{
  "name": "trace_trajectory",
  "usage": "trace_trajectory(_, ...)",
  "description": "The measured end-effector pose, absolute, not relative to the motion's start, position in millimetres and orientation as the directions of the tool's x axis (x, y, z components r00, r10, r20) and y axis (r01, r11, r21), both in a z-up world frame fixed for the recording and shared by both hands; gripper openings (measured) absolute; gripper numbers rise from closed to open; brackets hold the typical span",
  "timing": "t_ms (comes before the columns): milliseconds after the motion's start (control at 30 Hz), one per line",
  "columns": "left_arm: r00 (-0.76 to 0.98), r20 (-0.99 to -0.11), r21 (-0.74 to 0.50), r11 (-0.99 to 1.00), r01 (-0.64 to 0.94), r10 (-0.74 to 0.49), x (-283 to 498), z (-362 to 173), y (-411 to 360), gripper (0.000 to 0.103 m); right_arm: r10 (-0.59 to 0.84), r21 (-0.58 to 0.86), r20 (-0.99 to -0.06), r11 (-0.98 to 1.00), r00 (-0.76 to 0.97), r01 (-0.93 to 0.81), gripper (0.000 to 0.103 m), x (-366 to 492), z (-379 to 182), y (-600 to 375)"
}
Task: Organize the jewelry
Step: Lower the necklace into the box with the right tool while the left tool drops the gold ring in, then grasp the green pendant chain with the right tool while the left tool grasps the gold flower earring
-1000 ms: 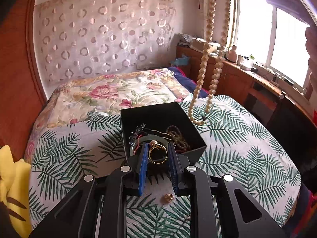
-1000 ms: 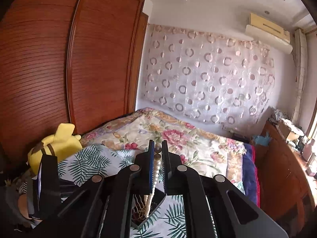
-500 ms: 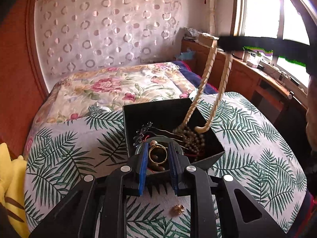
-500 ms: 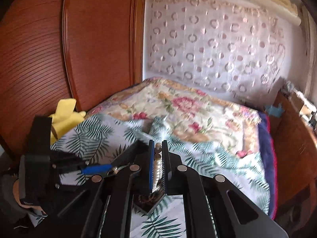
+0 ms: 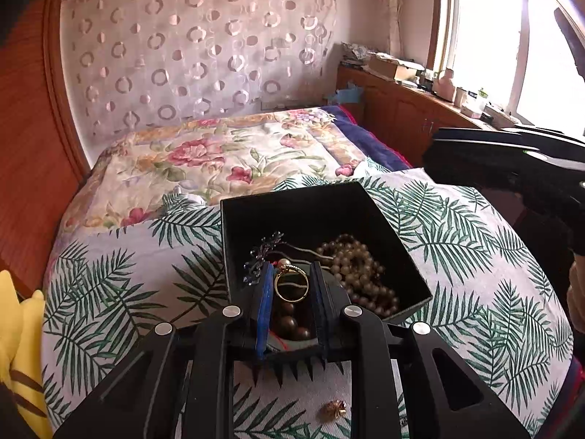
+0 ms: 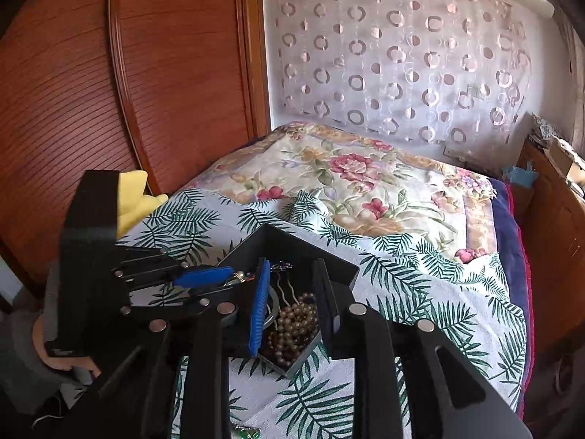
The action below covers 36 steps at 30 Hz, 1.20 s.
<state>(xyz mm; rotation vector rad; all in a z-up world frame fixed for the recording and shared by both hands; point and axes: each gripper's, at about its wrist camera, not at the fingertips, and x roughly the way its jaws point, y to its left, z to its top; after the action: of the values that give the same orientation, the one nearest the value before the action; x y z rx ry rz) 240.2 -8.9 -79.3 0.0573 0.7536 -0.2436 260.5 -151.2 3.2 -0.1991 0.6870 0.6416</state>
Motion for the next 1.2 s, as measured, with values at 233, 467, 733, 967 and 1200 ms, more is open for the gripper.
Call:
trace_trajectory(233, 0.700, -0.687, -0.026, 0.970, 0.243, -0.194, 250, -78, -13, 0.019, 0.487, 0.040, -0.637, 0.795, 0.598, -0.605, 0.027, 248, 2, -166)
trace_trajectory(467, 0.707, -0.680, -0.034, 0.972, 0.232, -0.193, 251, -75, -9, 0.039, 0.476, 0.041, -0.653, 0.799, 0.590, -0.600, 0.027, 234, -18, -178)
trace_trajectory(733, 0.735, -0.644, -0.049, 0.971, 0.236, -0.211, 225, -66, 2, 0.070, 0.494, 0.085, -0.670, 0.792, 0.553, -0.604, 0.027, 207, -47, -196)
trace_trajectory(967, 0.735, -0.637, -0.057, 0.966, 0.253, -0.231, 191, -73, 10, 0.076, 0.495, 0.094, -0.711, 0.770, 0.499, -0.631, 0.027, 180, -82, -193)
trace_trajectory(1200, 0.713, -0.659, -0.072, 0.964, 0.256, -0.238, 165, -91, 19, 0.076, 0.472, 0.065, -0.752, 0.747, 0.460, -0.661, 0.027, 166, -104, -181)
